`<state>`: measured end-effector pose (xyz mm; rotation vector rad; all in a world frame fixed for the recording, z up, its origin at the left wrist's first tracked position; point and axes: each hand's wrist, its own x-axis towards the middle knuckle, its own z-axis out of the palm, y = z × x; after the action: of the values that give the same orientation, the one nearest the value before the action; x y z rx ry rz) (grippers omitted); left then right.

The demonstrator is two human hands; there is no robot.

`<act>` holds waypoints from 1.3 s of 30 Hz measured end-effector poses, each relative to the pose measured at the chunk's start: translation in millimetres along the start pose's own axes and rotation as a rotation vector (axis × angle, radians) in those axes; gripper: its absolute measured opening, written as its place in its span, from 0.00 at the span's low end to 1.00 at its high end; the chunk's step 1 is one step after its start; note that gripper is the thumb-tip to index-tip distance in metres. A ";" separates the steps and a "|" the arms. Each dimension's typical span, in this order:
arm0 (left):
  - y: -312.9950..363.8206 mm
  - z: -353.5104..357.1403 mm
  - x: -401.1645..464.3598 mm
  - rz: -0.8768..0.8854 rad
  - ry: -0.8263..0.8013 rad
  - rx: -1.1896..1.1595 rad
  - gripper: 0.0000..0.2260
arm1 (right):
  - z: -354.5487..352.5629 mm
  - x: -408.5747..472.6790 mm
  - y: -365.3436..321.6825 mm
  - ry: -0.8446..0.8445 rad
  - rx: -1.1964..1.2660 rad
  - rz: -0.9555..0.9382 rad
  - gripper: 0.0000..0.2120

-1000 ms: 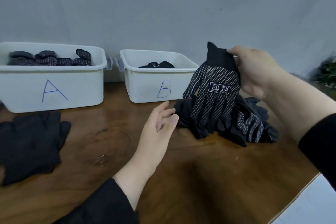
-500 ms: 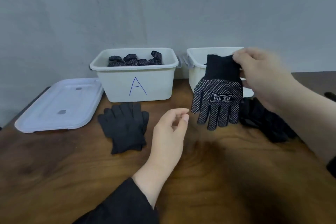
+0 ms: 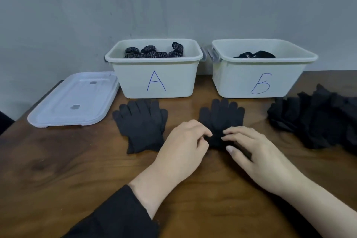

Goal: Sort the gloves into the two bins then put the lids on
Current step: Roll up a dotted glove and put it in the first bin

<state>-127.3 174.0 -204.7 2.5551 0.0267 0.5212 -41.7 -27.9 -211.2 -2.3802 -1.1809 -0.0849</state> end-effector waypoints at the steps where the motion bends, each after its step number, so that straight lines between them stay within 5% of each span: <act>1: 0.4 1.7 0.5 0.015 -0.058 0.045 0.13 | 2.3 1.7 -0.3 -0.006 -0.014 -0.002 0.17; 7: 5.8 -1.2 -0.3 0.042 -0.124 0.135 0.14 | 10.9 10.1 -5.2 0.030 -0.025 -0.037 0.15; 14: -25.1 -47.0 -12.2 -0.094 0.094 0.293 0.10 | 11.0 6.0 -12.3 0.070 -0.100 -0.055 0.15; 20: -53.4 -66.0 -28.2 -0.257 -0.143 0.369 0.15 | 18.6 14.7 -29.4 -0.087 -0.047 -0.050 0.27; 29: -57.6 -66.7 -28.6 -0.226 -0.127 0.342 0.05 | 19.0 13.1 -36.9 -0.119 0.037 -0.066 0.26; 39: -20.8 -72.4 -4.0 -0.345 0.486 -0.276 0.06 | 16.7 21.9 -39.8 0.009 0.339 0.162 0.15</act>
<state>-156.1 227.2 -159.7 2.0440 0.5196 0.9193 -61.0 16.0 -204.8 -2.1602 -0.9113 0.1473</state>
